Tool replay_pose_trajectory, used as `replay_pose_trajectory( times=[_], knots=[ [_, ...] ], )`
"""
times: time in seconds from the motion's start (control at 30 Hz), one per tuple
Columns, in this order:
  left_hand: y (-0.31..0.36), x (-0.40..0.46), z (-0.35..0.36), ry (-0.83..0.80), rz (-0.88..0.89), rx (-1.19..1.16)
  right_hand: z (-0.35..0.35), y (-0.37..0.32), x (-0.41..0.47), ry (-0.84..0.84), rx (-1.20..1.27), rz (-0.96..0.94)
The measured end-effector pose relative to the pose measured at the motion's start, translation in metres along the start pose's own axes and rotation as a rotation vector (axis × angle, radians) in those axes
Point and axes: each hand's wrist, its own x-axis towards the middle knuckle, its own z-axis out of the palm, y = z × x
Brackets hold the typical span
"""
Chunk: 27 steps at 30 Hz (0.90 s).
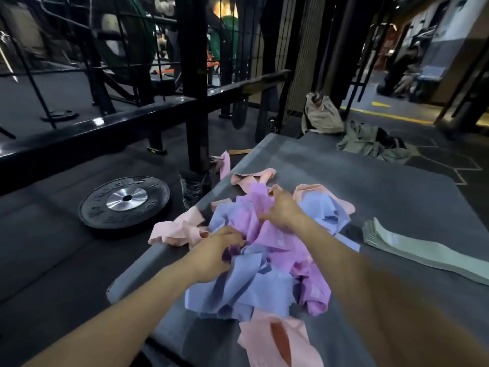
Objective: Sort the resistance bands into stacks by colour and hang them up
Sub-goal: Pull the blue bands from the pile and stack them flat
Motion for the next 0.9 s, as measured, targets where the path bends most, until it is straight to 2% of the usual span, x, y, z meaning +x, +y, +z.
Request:
replay_pose_trajectory(
  times=[0.07,0.17,0.23,0.3,0.33,0.4,0.47,0.57,0.73,0.9],
  knots=[
    [-0.010,-0.003,0.000,-0.030,0.035,-0.031,0.016,0.006,-0.002,-0.135,-0.179,0.000],
    [-0.015,-0.006,-0.004,-0.087,-0.004,-0.186,0.029,0.016,-0.014,-0.174,-0.152,-0.065],
    [-0.010,-0.005,-0.007,0.034,-0.043,-0.244,0.031,0.018,-0.024,-0.146,-0.085,-0.071],
    [0.000,-0.005,-0.011,0.238,-0.147,-0.165,0.029,0.019,-0.036,-0.130,-0.024,-0.067],
    [0.003,-0.004,-0.012,0.297,-0.229,-0.117,0.025,0.017,-0.044,-0.107,0.010,-0.078],
    [0.008,-0.001,-0.011,0.261,-0.330,-0.097,0.008,0.016,-0.057,-0.053,0.092,-0.121],
    [0.015,0.004,-0.007,0.148,-0.313,-0.123,-0.017,0.019,-0.070,0.035,0.173,-0.115],
    [0.032,0.014,0.004,0.092,-0.192,-0.087,-0.050,0.039,-0.079,0.216,0.169,0.026],
    [0.047,0.021,0.013,0.123,-0.150,-0.063,-0.061,0.061,-0.087,0.285,0.174,0.212],
    [0.040,0.017,-0.010,0.272,-0.188,-0.036,-0.055,0.032,-0.073,0.380,0.414,0.131]
  ],
)
